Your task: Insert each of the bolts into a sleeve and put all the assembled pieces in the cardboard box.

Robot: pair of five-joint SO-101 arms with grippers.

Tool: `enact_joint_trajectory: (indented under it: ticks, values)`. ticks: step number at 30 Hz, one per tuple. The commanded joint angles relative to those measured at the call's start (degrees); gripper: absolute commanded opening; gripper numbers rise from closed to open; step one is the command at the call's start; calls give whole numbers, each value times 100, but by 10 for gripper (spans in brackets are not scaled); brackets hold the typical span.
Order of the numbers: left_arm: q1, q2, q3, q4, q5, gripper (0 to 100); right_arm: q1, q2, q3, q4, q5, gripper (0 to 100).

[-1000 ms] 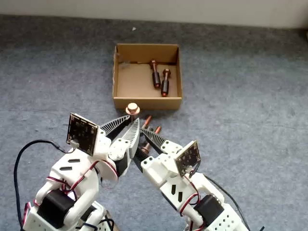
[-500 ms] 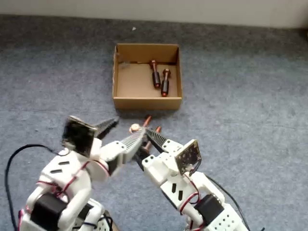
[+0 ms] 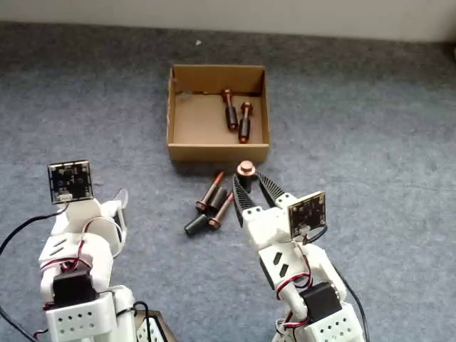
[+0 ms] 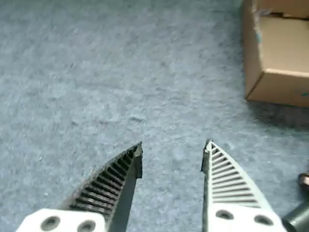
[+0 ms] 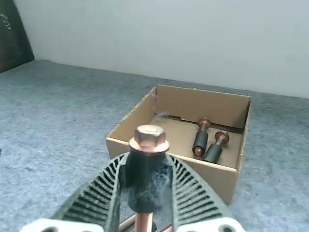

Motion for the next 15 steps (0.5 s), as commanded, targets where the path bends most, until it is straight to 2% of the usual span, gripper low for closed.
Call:
enact_joint_trajectory:
  ticks: [1,6,11,15]
  values:
    - [-497,-40,699,-360,-35,204,84,-84,-655,-13,26,5]
    - [-497,-40,1095,-571,-44,204,101,1103,-1349,-505,35,5]
    - [-497,-40,1112,-571,-70,204,136,3530,-2484,-1578,35,5]
    - [-497,-40,1209,-580,-536,204,505,5640,-3582,-2501,35,5]
